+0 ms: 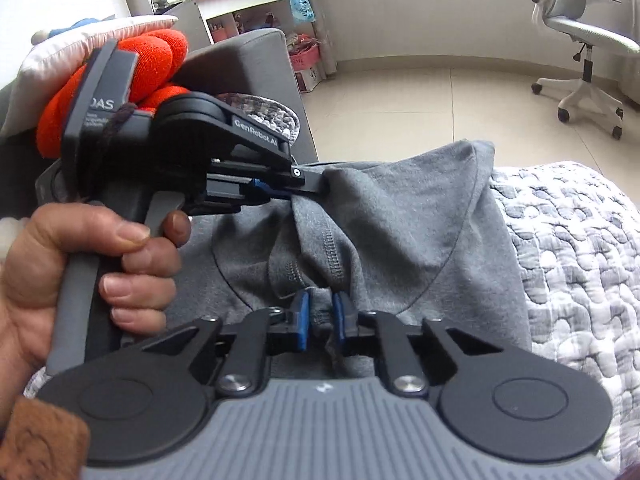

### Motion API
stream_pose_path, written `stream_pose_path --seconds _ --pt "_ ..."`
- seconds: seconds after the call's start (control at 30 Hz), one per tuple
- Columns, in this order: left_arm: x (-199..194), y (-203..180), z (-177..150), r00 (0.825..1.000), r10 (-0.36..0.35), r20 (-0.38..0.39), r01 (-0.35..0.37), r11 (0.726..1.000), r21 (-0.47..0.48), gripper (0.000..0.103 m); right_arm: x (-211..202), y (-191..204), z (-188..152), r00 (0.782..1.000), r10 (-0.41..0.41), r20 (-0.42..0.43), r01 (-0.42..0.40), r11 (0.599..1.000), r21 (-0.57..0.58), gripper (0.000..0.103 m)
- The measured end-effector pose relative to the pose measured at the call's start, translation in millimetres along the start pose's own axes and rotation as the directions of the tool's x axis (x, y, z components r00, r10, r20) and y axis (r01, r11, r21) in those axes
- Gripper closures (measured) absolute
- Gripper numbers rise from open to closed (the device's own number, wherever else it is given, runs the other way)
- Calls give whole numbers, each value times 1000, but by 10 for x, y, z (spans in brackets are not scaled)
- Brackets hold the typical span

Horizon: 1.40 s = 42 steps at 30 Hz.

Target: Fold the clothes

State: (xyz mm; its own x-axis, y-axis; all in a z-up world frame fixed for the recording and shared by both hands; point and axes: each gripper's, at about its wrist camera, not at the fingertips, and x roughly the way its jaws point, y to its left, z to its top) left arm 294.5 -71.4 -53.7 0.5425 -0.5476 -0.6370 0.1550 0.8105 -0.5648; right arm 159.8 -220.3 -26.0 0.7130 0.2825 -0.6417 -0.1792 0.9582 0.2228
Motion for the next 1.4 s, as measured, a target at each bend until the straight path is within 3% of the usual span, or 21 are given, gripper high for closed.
stream_pose_path --seconds 0.13,0.33,0.5,0.63,0.7,0.77,0.8,0.83,1.0,1.17,1.4 --pt "-5 23 11 1000 -1 4 1 1000 -7 99 -90 253 -43 997 -36 73 49 979 -196 94" --pt "-15 26 26 1000 0 10 0 1000 -12 99 -19 483 -214 990 -51 129 107 874 -473 99" --pt "-31 29 31 1000 1 12 -1 1000 -7 99 -68 481 -252 996 -16 88 56 875 -481 98" --pt "-10 43 34 1000 -4 8 4 1000 -10 99 -73 438 -192 992 -52 117 97 901 -422 74" --pt "-7 45 31 1000 -3 9 3 1000 -8 99 -28 430 -210 993 -59 100 95 904 -416 67" --pt "-8 42 28 1000 0 11 0 1000 -3 99 53 420 -231 996 -57 73 83 904 -420 67" --pt "-11 37 28 1000 4 15 -4 1000 1 99 74 431 -237 995 -64 75 90 901 -425 70" --pt "-25 27 30 1000 7 24 -7 1000 8 99 94 442 -243 994 -72 77 98 898 -430 98" --pt "-71 17 37 998 10 64 -11 1000 27 100 -27 533 -195 984 -86 158 145 899 -413 99" --pt "-67 44 8 996 25 89 -26 999 18 101 55 505 -231 992 -71 104 104 922 -372 99" --pt "-229 44 27 983 14 186 -17 1000 14 101 -60 566 -200 976 -72 205 144 922 -360 99"
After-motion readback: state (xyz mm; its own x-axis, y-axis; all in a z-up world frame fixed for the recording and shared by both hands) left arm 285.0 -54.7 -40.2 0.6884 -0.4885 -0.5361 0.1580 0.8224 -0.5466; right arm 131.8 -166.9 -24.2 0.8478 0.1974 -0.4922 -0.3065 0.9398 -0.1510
